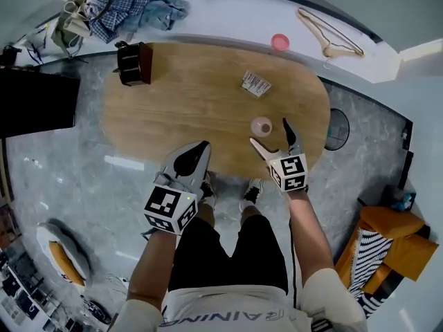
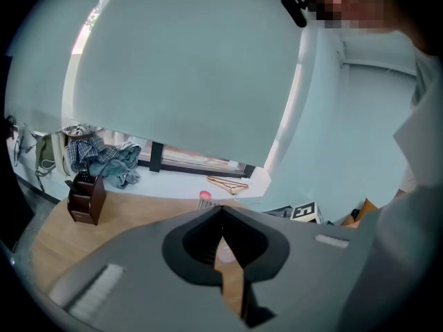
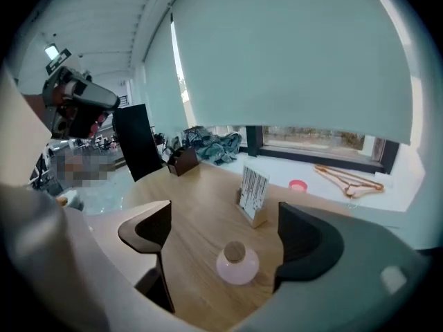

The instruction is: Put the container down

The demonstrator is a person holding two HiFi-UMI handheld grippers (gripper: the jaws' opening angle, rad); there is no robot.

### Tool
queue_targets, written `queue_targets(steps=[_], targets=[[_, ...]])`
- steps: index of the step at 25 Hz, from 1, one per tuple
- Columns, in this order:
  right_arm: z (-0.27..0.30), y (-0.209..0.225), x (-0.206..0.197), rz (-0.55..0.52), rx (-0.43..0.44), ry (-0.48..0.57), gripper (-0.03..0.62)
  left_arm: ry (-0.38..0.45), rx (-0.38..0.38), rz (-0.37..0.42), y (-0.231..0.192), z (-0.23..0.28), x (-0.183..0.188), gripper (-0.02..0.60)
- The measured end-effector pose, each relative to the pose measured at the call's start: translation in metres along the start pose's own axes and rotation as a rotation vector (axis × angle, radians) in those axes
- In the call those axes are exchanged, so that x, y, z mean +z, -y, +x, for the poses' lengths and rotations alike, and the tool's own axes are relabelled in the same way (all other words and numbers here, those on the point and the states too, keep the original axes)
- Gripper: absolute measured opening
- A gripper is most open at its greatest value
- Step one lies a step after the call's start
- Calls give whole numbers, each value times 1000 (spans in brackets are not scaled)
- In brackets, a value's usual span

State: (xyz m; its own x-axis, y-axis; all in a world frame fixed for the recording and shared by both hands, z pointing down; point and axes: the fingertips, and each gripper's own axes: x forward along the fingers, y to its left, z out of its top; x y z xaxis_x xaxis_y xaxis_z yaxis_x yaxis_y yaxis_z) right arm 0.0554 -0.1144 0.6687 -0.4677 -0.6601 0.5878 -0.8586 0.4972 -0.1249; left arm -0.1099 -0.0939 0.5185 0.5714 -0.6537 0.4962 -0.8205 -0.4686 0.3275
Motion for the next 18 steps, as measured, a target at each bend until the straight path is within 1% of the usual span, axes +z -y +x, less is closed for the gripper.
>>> queue_targets(steps=[3,4,5,7,9,13,14,15,18], targets=[[-40,-12,42,-17,2,51,452,30,-5,5,10,-20,24,2],[-54,-16,56,-18,2,68,422,41,-6,5,14,-28,32,2],[-68,-20,70,-16,1,88,377,54,-7,4,17,-35,40,2],[-98,-27,99,-11,-5,131,306,82,-8,4,26,-47,57,2],[-127,-38,125,-13,-12,171,257,106,-12,10,33,-57,74,2],[-181,-62,173,-13,-28,239,205,166,-24,31,49,-85,114,2],[-193,-67,184,-12,-32,253,184,182,-28,38,53,-93,124,2],[-205,-72,193,-14,-36,262,167,196,-32,45,58,-101,133,2],[-240,-86,213,-30,-39,254,149,227,-46,57,71,-128,153,2]])
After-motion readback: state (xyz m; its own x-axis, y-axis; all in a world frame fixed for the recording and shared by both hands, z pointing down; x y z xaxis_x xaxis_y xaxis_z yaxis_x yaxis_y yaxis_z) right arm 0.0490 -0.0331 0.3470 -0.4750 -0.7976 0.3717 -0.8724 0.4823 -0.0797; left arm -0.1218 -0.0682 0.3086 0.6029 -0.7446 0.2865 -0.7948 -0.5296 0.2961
